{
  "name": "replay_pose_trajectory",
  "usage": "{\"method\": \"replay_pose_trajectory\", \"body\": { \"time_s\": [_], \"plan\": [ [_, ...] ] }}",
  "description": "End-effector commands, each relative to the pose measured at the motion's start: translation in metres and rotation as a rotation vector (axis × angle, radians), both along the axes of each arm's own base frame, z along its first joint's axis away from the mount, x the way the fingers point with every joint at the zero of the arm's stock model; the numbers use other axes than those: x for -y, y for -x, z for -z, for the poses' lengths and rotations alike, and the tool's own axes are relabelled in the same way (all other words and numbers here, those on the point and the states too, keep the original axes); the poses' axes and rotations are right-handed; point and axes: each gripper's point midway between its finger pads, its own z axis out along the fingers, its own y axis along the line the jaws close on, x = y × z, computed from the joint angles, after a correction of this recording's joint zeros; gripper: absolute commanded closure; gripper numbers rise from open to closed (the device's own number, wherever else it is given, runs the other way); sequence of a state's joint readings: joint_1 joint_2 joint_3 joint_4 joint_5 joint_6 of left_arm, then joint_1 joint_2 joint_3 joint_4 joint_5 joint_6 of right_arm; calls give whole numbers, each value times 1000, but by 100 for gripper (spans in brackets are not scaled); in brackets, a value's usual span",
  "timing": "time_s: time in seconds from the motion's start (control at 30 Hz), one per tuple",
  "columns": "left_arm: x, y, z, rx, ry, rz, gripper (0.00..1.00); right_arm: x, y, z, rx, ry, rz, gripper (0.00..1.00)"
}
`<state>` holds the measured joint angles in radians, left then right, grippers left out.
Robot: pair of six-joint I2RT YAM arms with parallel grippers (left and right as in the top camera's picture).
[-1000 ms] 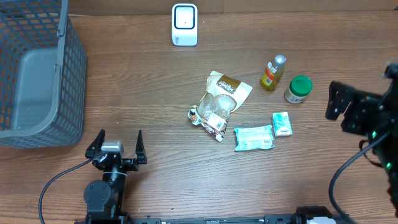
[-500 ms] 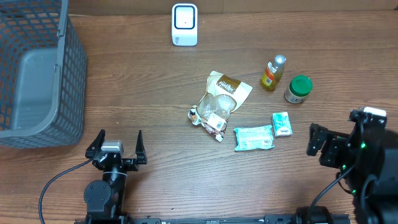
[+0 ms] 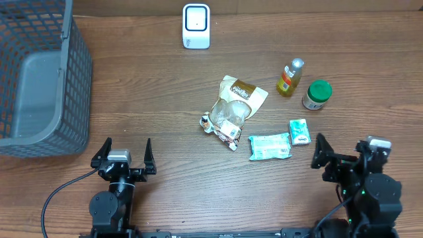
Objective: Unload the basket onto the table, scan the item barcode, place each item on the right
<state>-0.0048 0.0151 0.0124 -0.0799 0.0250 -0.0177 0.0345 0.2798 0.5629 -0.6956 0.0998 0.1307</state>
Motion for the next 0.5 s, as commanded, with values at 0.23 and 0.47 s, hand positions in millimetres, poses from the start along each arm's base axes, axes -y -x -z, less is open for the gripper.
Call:
{"method": "replay_pose_trajectory", "body": {
  "time_s": [0.23, 0.47],
  "plan": [
    [-2, 0, 0, 7, -23, -9, 0, -44, -25, -18, 456, -49, -249, 0],
    [-2, 0, 0, 7, -23, -9, 0, -46, -17, -26, 654, -32, -268, 0]
  ]
}}
